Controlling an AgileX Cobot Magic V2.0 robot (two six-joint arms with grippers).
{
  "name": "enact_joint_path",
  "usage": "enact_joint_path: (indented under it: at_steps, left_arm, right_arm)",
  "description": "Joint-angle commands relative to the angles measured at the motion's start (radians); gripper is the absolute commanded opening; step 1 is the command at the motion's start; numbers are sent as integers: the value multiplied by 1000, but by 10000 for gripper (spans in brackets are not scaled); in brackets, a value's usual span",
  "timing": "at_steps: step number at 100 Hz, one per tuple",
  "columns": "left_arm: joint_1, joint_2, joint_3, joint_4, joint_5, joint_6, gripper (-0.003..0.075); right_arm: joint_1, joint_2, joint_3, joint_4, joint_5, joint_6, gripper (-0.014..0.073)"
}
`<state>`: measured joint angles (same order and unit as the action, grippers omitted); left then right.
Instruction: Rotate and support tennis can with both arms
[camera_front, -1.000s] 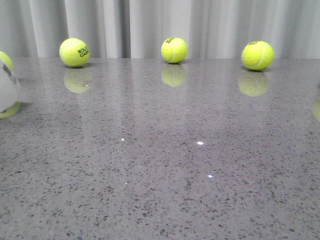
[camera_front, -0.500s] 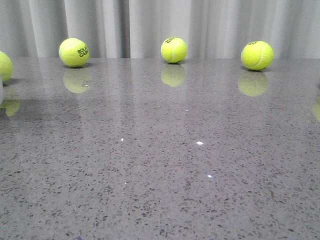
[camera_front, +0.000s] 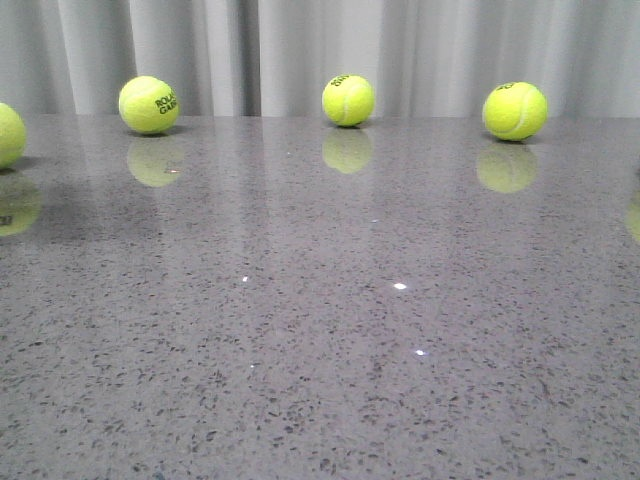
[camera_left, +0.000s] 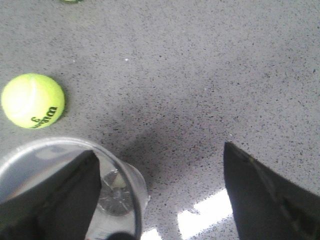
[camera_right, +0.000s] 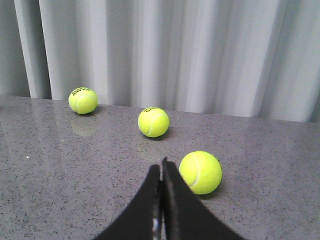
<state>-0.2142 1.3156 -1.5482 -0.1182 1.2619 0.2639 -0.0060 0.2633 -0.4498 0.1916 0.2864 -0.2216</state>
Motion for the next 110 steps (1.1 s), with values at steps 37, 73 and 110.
enact_joint_path:
  at_steps: [37,73,110]
  left_arm:
    - [0,-189,-32,34,14,-38,494]
    - [0,-476,169,36,-142,-95,494]
    - [0,-902,659,41,-494,-170,493]
  right_arm:
    - [-6,7,-23,6,-88,-3,-68]
    - [-6,7,-23,6,-88,-3,-68]
    - [-6,7,-23,6,-88,-3,-68]
